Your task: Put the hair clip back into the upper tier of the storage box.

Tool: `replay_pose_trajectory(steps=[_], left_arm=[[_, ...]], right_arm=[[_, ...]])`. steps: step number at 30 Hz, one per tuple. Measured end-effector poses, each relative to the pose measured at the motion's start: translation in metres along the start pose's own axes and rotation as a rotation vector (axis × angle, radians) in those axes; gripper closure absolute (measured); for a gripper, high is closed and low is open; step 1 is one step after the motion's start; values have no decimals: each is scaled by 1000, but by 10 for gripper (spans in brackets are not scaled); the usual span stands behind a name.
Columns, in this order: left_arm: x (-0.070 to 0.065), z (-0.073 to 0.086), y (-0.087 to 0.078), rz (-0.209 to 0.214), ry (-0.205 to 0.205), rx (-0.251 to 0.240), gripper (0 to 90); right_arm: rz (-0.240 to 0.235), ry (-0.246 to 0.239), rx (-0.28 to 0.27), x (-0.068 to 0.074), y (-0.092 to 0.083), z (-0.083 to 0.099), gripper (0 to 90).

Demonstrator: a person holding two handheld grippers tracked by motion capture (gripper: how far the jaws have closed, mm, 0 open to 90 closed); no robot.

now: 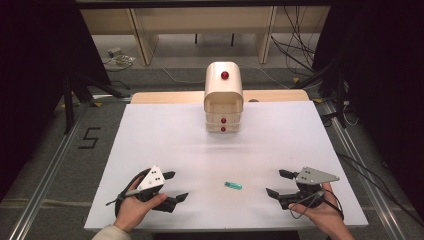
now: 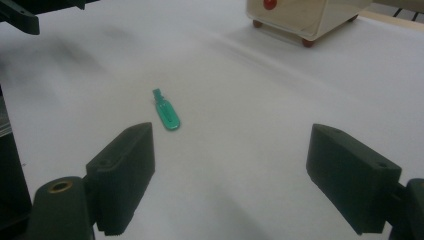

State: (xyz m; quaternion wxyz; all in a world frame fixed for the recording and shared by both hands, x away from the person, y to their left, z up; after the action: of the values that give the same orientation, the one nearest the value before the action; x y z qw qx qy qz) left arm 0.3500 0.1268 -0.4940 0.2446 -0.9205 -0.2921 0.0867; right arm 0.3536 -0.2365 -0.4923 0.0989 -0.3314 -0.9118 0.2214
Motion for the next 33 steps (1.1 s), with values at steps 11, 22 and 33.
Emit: replay_pose_trajectory(steps=[11,22,33], left_arm=[[2,3,4,-10,-9,15,188],[4,4,5,-21,-20,19,195],[3,4,4,-10,-24,16,194]], right_arm=[[-48,-59,53,10,43,-15,264],[-97,-95,99,23,76,-22,324],[-146,-116,170,36,110,-23,438]])
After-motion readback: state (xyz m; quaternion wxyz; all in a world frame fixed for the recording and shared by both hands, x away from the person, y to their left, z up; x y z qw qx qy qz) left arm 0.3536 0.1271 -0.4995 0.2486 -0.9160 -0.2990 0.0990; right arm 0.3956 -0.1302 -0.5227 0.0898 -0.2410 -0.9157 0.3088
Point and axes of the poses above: each handheld gripper's, and its own axes: y roughly forward along the jaws, z roughly out of its underside, x roughly to its left, the point moved 6 cm from there along y, roughly forward along the jaws, and after that the axes turned 2 degrees about -x, right-handed, at the moved point
